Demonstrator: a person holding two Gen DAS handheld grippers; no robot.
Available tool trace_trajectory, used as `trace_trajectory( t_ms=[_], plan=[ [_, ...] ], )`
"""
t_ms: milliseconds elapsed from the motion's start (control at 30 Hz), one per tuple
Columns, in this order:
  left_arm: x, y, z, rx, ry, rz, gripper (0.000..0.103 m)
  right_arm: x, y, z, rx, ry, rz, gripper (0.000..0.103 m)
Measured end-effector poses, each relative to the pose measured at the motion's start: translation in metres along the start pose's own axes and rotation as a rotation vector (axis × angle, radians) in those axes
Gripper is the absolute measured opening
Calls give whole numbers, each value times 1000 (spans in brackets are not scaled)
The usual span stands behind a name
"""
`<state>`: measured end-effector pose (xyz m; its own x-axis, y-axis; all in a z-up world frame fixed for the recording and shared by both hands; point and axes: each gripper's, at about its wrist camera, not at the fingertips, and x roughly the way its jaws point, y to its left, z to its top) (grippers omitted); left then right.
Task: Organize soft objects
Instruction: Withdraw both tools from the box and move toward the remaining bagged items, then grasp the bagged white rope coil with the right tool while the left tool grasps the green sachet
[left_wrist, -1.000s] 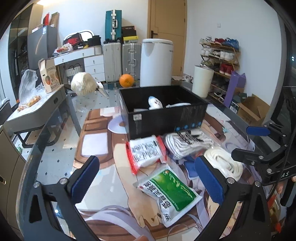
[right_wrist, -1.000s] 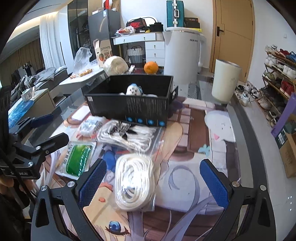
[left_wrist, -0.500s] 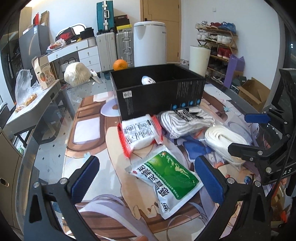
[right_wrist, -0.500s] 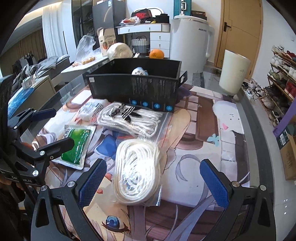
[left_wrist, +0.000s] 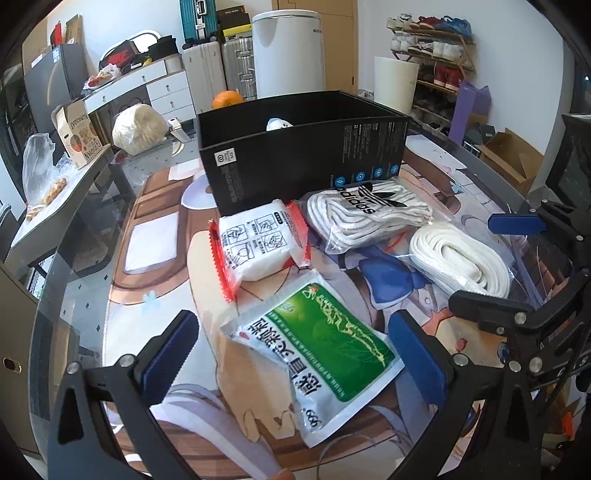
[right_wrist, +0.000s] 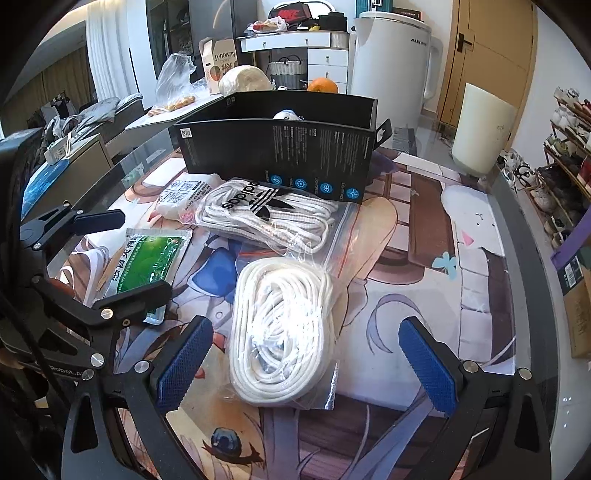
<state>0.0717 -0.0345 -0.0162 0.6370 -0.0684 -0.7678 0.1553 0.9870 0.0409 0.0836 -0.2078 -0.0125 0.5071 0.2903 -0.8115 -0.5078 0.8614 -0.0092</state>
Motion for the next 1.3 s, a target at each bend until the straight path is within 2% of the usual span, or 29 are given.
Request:
trace_trajectory(
  t_ms=[233, 400, 900, 1300],
  plan=[
    [10, 2, 3, -14, 44, 2, 103, 9, -3, 1, 17, 21, -8, 102],
    [10, 8, 1, -32, 63, -46, 103, 13, -6, 1, 26, 35, -24, 102],
    [-1, 24, -17, -55, 35, -24, 103, 13, -9, -1, 29, 33, -25, 102],
    [1, 23, -14, -56, 32, -19, 103, 15, -5, 0, 65, 27, -53, 102]
  ],
)
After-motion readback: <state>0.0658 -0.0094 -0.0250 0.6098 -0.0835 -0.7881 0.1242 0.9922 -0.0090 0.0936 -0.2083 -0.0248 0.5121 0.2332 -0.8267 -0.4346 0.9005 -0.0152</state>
